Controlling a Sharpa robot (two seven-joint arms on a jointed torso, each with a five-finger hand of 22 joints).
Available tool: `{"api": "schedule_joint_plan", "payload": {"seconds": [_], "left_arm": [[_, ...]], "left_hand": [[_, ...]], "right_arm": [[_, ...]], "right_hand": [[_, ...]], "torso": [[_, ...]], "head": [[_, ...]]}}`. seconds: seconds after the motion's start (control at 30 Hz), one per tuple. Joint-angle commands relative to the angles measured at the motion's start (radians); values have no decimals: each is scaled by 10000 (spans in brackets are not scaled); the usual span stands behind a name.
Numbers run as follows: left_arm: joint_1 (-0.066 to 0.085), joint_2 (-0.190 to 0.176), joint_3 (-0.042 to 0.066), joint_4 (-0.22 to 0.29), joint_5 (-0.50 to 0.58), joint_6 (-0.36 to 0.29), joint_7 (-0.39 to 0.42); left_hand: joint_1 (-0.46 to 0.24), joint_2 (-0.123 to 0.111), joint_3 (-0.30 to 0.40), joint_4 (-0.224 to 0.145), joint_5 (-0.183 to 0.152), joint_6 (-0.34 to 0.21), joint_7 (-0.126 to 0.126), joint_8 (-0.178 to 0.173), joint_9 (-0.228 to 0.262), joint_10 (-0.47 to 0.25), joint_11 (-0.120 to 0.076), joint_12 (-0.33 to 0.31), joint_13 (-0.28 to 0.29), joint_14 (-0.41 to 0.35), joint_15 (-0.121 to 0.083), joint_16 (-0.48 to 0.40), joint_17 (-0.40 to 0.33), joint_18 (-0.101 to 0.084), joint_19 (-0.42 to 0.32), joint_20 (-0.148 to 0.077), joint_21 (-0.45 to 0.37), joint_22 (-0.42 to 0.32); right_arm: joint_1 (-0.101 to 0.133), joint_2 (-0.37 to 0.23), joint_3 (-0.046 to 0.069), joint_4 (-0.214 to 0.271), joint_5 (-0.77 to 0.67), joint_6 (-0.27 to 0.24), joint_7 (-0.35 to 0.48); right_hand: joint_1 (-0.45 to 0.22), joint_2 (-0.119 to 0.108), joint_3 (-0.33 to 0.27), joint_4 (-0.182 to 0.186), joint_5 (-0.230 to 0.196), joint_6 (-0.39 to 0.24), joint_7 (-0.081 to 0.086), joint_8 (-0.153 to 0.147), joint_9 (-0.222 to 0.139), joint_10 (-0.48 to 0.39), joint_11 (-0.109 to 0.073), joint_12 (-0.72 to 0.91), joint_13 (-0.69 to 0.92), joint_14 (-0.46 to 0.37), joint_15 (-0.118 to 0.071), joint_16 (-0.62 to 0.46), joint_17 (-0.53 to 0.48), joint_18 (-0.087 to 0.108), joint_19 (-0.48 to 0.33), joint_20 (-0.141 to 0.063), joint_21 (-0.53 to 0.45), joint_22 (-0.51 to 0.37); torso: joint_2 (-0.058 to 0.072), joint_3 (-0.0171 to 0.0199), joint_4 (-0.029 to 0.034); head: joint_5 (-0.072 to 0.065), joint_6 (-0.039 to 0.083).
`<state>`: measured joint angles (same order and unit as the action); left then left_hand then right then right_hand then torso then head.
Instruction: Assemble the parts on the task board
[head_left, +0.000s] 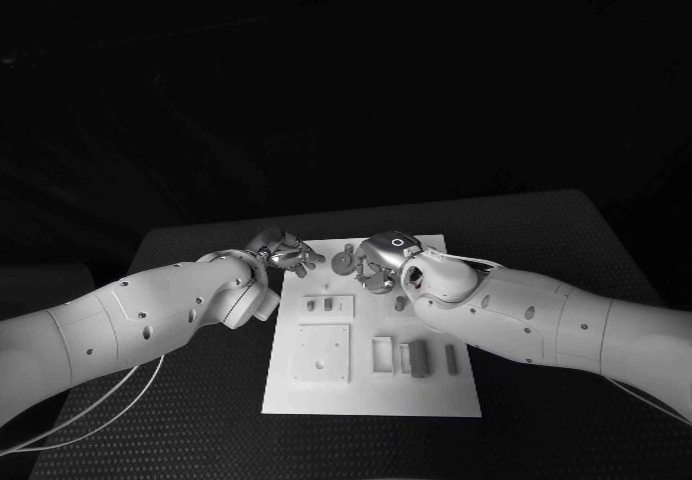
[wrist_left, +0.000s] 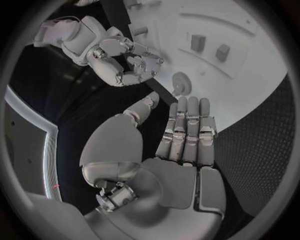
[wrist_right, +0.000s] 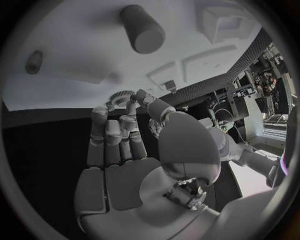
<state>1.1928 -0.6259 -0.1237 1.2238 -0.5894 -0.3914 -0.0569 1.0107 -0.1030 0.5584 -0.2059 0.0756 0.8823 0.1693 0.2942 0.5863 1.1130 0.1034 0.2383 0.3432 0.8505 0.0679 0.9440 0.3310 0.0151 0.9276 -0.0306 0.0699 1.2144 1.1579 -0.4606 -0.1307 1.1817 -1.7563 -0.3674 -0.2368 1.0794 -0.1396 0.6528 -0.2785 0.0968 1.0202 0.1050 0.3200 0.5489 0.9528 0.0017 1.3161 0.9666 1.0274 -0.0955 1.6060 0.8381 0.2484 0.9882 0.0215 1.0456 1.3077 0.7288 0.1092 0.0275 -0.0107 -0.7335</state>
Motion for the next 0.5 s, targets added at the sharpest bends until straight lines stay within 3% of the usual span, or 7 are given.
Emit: {"api": "schedule_joint_plan", "payload": {"seconds": [0.03,0.23,0.5], "left_arm": [[15,7,4,-47,1350,1577,178],[18,55,5,-253,2083,2501,12],[19,211,6,-339,2488,3021,-141]], "left_hand": [[-151,30,-30,56,-92,-122,4,-10,-30,68,-4,-1,-2,27,14,-50,15,-3,52,8,-28,-22],[-448,283,-524,-194,-83,-215,46,-46,-113,4,17,-24,13,-119,71,-130,39,-12,-95,54,-41,-109],[-719,245,-740,-169,-235,-387,77,-159,-249,-118,68,-88,1,-247,131,-196,53,-4,-215,108,-44,-190]], "right_arm": [[27,-134,80,257,-11,-311,-80],[74,-411,277,773,46,-537,-88],[93,-624,553,1338,64,-641,-126]], "right_hand": [[-60,-69,17,65,-15,68,-20,8,-11,49,-51,-2,-16,47,-38,29,-14,134,80,-23,30,108],[-58,-96,34,78,-14,69,-22,4,-13,60,-54,-9,-23,58,-45,24,-19,134,94,-32,29,104],[-66,-128,53,106,-15,74,-24,1,-16,75,-57,-17,-31,73,-54,18,-25,134,113,-42,29,99]], "torso": [[2,0,2],[-7,1,-1],[-9,-6,6]], "head": [[-4,39],[18,94],[12,164]]}}
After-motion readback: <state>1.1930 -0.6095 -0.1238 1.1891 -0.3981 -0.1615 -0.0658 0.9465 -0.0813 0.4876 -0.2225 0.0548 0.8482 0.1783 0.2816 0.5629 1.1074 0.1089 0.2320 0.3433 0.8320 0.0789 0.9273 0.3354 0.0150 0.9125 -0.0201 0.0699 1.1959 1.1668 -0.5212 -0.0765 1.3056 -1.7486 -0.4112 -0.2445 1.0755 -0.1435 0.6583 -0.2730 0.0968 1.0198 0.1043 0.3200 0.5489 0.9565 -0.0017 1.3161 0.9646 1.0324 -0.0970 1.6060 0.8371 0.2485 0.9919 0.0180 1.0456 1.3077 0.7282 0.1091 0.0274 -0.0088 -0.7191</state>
